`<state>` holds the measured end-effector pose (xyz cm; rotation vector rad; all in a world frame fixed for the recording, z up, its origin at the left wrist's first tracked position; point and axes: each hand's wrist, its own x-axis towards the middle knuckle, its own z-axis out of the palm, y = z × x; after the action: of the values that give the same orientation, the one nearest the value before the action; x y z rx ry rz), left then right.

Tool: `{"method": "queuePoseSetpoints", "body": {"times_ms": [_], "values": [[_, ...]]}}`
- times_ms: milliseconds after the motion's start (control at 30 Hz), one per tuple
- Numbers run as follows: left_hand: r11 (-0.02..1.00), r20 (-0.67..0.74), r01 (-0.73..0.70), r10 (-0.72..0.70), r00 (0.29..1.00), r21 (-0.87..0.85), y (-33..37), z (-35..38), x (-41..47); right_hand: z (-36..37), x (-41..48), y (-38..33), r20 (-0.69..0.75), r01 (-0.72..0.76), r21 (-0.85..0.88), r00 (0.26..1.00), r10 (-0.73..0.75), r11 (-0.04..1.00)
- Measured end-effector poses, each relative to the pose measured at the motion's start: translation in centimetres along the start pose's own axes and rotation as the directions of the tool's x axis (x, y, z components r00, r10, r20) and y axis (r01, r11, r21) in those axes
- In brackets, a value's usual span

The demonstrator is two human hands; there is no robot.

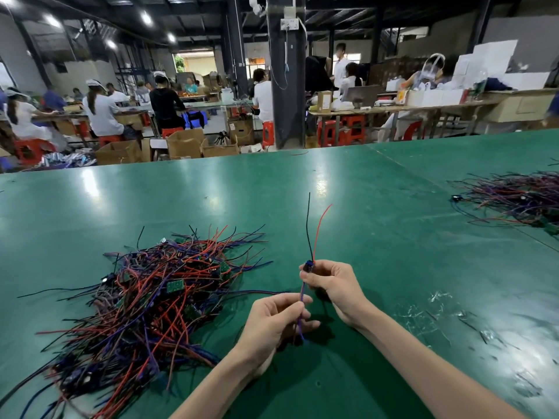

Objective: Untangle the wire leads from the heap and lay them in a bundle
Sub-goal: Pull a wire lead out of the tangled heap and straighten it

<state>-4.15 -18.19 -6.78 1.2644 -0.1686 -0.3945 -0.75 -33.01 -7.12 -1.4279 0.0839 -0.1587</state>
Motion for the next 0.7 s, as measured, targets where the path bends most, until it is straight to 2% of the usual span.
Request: {"method": "queuePoseSetpoints", "body": {"times_ms": [233, 400, 533, 700], "values": [[1.0, 0.022, 0.006, -0.005, 1.0, -0.026, -0.19, -0.3, -0.07, -0.18, 0.25, 0.51, -0.001, -0.009, -0.009, 1.0, 0.009, 1.0], [1.0, 0.106, -0.025, 0.024, 0.994, 0.006, -0.49, -0.52, 0.07, -0.2, 0.85, 0.7, -0.033, 0.023, -0.019, 0.999, -0.024, 1.0], [1.0, 0.114, 0.009, -0.006, 0.993, -0.029, -0.4, -0.59, 0.11, -0.17, 0.79, 0.85, -0.033, 0.016, -0.061, 0.999, -0.018, 0.998], [0.999, 0.123, -0.023, 0.02, 0.992, 0.024, -0.25, -0.56, -0.39, -0.2, 0.92, 0.93, -0.051, 0.02, -0.08, 0.998, -0.024, 0.997]]}}
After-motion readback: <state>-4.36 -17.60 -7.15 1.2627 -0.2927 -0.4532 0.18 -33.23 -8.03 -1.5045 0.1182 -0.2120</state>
